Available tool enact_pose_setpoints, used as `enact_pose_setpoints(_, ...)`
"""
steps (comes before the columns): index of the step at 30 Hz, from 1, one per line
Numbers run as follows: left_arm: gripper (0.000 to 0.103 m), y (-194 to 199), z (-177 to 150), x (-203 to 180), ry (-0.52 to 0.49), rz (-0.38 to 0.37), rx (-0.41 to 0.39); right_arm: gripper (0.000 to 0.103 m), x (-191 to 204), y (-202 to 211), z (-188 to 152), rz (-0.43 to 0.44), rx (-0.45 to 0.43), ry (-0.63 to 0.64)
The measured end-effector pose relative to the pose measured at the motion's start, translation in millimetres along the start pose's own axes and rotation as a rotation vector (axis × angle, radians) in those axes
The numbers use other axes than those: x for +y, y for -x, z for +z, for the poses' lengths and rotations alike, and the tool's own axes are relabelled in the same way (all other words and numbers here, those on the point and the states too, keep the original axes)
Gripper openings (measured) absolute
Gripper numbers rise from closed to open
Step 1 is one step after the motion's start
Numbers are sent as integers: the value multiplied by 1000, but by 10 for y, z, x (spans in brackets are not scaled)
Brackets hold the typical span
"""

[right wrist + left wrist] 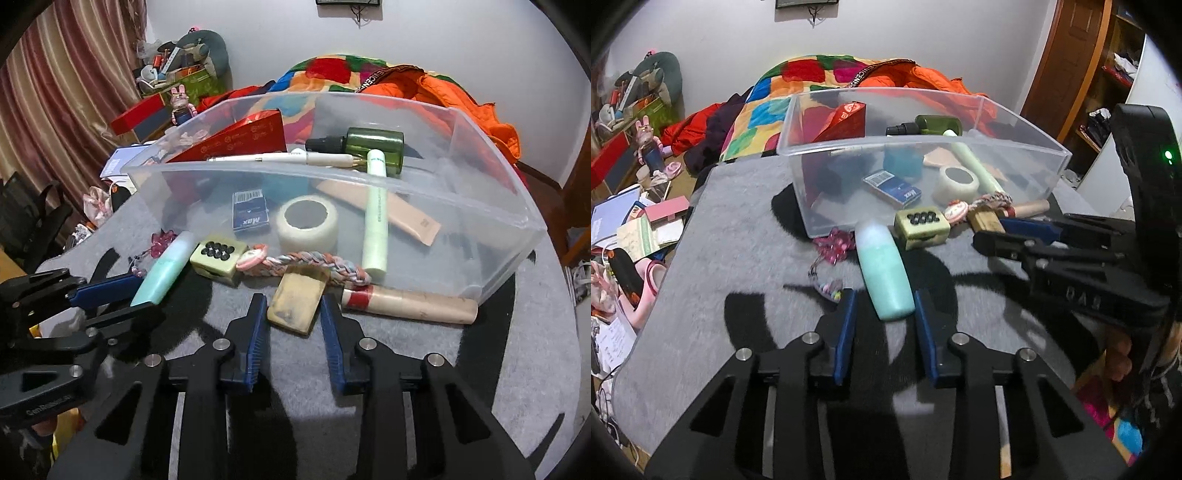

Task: Organize objects
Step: 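Grasp the beige wooden block with right tool while left grasps mint-green bottle, then carry block and mint bottle into the clear box and open both tools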

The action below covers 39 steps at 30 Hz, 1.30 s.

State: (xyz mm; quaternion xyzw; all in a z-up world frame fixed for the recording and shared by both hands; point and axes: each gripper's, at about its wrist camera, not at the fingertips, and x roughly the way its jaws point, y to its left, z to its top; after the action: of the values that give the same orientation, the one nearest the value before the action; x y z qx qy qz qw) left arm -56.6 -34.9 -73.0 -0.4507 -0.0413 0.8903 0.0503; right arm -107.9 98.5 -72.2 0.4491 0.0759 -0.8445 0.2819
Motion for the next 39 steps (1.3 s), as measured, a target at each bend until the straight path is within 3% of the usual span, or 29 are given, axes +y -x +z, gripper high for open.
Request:
enact_pose_setpoints(8, 30, 87, -22, 26, 4, 4, 13, 26, -99, 176, -161, 50, -14, -17)
enact_pose_setpoints(11, 37, 1, 61, 30, 23, -21, 44, 25, -105, 256, -248, 54, -18, -7)
enact_pose_setpoints(20, 39, -279, 325, -50, 41, 37, 69, 26, -154, 345, -367, 72, -27, -16)
enact_pose_setpoints(23, 38, -319, 354, -74, 30, 64, 54, 26, -153, 347, -366, 75, -34, -21)
enact_pose_setpoints(27, 24, -246, 262, -103, 9, 87, 21, 25, -163, 413, -366, 80, -54, -27)
enact_pose_setpoints(34, 24, -22, 108, -86, 31, 67, -11, 23, -189, 611, -280, 85, -109, -39)
enact_pose_setpoints(35, 24, 15, 105, -86, 33, 65, -18, 12, -193, 635, -264, 87, -116, -37)
enact_pose_setpoints(39, 24, 182, 153, -97, 44, 48, -62, 10, -204, 717, -189, 95, -142, -25)
